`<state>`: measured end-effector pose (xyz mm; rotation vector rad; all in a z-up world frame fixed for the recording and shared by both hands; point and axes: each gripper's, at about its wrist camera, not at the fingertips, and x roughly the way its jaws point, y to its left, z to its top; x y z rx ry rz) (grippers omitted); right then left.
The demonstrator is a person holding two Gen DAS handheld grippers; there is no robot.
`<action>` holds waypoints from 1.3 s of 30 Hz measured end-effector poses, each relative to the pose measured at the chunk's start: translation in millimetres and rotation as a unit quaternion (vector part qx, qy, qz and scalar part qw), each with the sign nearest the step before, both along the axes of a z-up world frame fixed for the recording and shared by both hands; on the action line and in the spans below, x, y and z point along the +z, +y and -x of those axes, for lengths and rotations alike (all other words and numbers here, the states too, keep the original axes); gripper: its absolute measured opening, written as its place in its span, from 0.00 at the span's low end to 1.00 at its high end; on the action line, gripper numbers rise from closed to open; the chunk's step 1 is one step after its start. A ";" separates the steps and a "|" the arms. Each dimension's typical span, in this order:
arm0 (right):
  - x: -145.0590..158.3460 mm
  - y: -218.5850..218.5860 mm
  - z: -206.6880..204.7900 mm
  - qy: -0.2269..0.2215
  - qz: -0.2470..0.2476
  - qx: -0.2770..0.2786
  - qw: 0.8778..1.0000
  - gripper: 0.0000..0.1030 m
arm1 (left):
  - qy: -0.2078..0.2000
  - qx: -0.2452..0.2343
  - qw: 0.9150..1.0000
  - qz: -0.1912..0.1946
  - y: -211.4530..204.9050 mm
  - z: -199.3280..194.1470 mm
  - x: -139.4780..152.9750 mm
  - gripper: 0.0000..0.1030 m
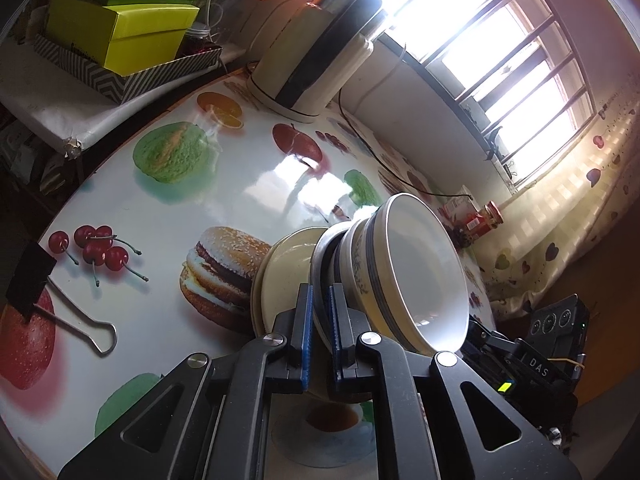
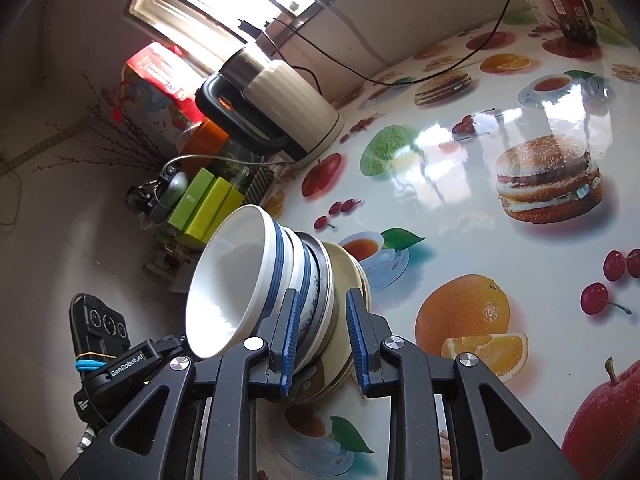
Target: Organize plates and bowls
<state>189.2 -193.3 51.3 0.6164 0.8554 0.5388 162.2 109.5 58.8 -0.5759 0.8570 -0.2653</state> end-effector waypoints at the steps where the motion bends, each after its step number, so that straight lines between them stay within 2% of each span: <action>1: 1.4 0.2 2.1 -0.003 0.003 -0.001 1.000 0.26 | -0.002 0.000 1.000 -0.003 -0.3 2.0 1.0 0.08; 4: 5.7 2.1 10.1 -0.013 0.021 -0.002 1.000 0.27 | -0.009 0.001 1.000 -0.020 -2.0 9.7 4.6 0.11; 6: 8.3 3.5 16.4 -0.021 0.035 0.000 0.999 0.28 | -0.013 0.000 1.000 -0.028 -3.6 15.0 6.6 0.17; 12: 12.8 6.2 36.2 -0.038 0.061 0.001 0.997 0.34 | -0.016 -0.003 0.998 -0.054 -11.5 30.6 5.8 0.20; 14: 14.5 6.6 41.8 -0.042 0.066 0.000 0.997 0.40 | -0.017 -0.006 0.998 -0.064 -14.6 36.1 4.9 0.20; 18: 14.4 4.9 52.8 -0.048 0.079 -0.007 0.996 0.43 | -0.026 0.000 0.994 -0.109 -22.8 48.5 5.8 0.21; 24: 11.6 7.8 66.3 -0.049 0.111 -0.011 0.993 0.46 | -0.034 0.000 0.987 -0.155 -39.8 65.9 2.8 0.21; 27: 11.8 12.2 73.9 -0.058 0.140 -0.013 0.988 0.50 | -0.030 0.001 0.986 -0.164 -44.4 71.6 -1.4 0.21; 29: 10.7 15.8 78.9 -0.064 0.156 -0.012 0.986 0.53 | -0.028 0.005 0.982 -0.188 -49.2 76.2 -4.0 0.21; 33: 4.9 20.6 84.9 -0.058 0.171 -0.007 0.983 0.56 | -0.026 0.004 0.977 -0.213 -55.5 82.5 -9.4 0.21; 36: 0.4 24.0 87.7 -0.051 0.184 -0.005 0.981 0.59 | -0.027 0.002 0.970 -0.242 -62.1 87.1 -12.4 0.22; 39: -2.9 28.4 91.7 -0.048 0.194 0.000 0.980 0.61 | -0.022 0.000 0.969 -0.248 -64.7 90.0 -17.1 0.22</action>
